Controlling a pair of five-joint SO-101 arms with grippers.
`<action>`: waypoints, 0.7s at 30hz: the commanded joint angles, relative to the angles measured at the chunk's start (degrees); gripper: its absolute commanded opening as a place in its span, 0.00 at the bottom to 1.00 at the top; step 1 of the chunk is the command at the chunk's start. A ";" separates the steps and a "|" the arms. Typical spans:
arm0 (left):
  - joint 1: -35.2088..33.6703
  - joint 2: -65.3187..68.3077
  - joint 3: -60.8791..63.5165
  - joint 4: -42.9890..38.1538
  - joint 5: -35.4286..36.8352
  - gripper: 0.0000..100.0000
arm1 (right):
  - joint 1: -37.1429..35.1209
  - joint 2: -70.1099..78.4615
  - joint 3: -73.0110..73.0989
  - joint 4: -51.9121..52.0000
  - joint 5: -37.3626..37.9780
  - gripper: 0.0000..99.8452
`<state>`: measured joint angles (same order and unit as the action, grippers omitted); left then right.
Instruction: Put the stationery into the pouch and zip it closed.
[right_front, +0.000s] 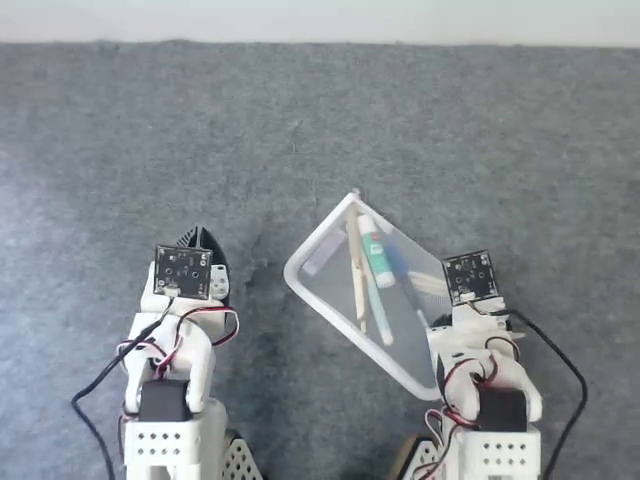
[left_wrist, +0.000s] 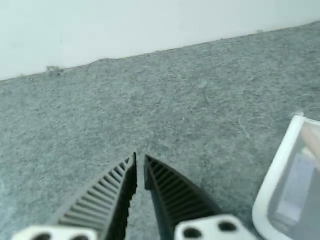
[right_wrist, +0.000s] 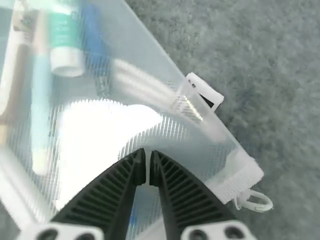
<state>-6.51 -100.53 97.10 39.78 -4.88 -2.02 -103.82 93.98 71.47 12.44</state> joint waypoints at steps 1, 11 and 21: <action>-0.26 -0.70 -0.31 1.93 -0.26 0.08 | -0.75 -0.13 2.37 -1.71 0.44 0.02; -0.62 -0.70 -0.31 10.29 -0.53 0.12 | -0.22 -0.13 2.46 3.56 0.44 0.02; -0.70 -0.70 -0.31 25.58 -0.53 0.12 | -0.40 -0.13 2.46 3.56 0.53 0.02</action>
<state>-6.95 -100.53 97.10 60.53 -5.05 -2.02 -104.00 94.95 73.32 12.44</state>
